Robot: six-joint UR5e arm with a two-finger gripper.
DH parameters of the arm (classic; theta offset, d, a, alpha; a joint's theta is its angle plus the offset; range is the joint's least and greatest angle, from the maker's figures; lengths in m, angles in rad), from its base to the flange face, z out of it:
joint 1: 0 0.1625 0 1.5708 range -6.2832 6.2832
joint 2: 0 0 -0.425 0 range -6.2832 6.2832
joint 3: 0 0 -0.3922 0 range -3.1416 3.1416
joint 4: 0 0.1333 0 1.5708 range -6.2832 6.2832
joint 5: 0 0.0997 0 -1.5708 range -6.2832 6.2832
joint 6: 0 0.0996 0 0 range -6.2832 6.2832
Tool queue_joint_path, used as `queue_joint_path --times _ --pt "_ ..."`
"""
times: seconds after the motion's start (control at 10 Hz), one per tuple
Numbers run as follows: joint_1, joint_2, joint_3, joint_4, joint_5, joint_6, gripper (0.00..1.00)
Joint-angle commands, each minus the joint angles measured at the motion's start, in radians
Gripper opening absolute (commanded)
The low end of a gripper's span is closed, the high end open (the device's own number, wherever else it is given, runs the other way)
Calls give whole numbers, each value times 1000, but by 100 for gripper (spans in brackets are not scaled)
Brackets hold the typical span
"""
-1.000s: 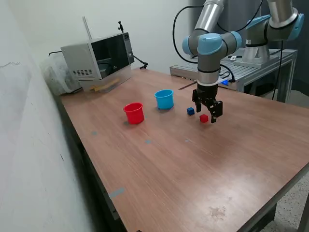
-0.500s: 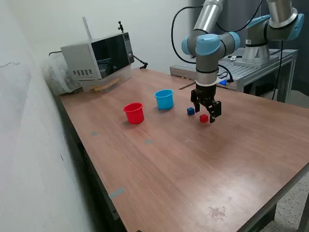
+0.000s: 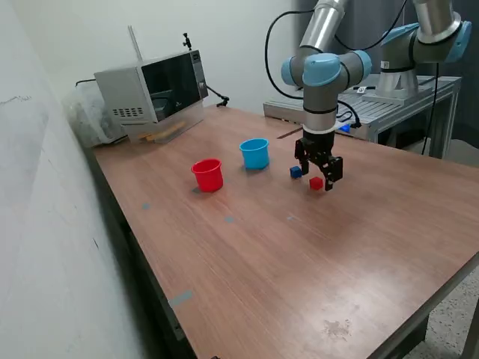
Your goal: Place red objects in the red bin, and blue objects in the blue bin.
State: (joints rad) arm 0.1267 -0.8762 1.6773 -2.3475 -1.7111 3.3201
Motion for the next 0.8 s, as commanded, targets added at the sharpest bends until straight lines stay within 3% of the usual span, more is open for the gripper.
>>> queue_joint_path --times 0.0,0.7 --pt "-1 2 5 -10 14 -8 100" --pt "-2 11 5 -16 14 -8 100"
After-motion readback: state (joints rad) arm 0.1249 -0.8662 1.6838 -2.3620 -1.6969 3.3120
